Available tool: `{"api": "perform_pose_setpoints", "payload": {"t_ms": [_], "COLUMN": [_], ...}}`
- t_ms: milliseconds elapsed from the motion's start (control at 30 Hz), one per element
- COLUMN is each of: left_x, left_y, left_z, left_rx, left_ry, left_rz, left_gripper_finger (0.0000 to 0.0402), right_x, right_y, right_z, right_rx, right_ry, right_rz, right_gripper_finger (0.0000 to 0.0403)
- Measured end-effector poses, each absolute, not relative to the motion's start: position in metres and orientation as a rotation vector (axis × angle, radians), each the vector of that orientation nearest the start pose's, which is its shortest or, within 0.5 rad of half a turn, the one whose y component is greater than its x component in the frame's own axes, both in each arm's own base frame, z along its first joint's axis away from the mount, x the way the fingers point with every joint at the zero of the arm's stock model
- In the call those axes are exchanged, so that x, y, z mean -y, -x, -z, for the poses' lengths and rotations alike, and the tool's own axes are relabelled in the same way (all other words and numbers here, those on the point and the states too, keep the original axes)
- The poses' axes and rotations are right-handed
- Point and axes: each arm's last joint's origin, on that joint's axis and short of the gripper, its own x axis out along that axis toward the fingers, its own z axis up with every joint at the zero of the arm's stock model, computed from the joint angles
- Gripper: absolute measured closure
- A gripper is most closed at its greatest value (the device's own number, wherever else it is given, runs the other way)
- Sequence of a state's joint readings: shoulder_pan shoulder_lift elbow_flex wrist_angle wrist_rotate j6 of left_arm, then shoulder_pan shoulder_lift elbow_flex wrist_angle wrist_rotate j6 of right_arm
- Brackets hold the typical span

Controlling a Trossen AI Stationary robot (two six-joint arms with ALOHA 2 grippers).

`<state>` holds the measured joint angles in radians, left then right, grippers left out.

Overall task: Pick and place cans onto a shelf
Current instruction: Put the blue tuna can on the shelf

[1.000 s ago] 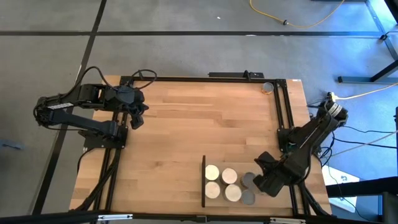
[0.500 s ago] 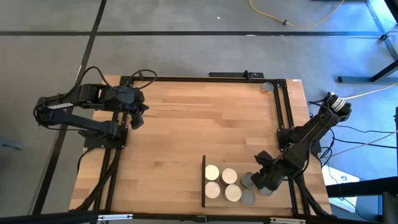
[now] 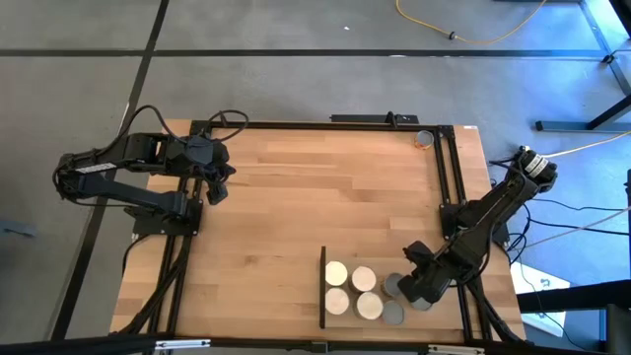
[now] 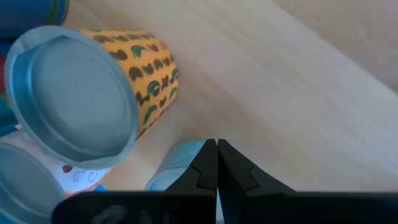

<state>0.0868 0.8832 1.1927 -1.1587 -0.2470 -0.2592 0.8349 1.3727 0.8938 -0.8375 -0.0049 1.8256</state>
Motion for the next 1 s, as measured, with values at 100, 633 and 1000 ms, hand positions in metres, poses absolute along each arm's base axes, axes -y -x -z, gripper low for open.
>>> {"api": "perform_pose_setpoints", "payload": {"t_ms": [100, 633, 1000], "left_x": [-0.018, -0.018, -0.018], "left_y": [-0.13, -0.13, -0.13], "left_z": [-0.367, -0.367, -0.367], "left_rx": [-0.803, -0.803, -0.803], "left_ry": [0.173, 0.173, 0.174], "left_rz": [-0.421, -0.421, -0.421], "left_gripper_finger": [0.0401, 0.0401, 0.0401], "right_x": [-0.179, -0.194, -0.186], "right_y": [-0.16, -0.171, -0.168], "right_z": [-0.208, -0.198, -0.206], "right_rx": [-1.397, -1.424, -1.339], "right_ry": [-0.978, -1.036, -0.957], "right_rz": [0.545, 0.462, 0.621], "right_gripper_finger": [0.0402, 0.0402, 0.0402]}}
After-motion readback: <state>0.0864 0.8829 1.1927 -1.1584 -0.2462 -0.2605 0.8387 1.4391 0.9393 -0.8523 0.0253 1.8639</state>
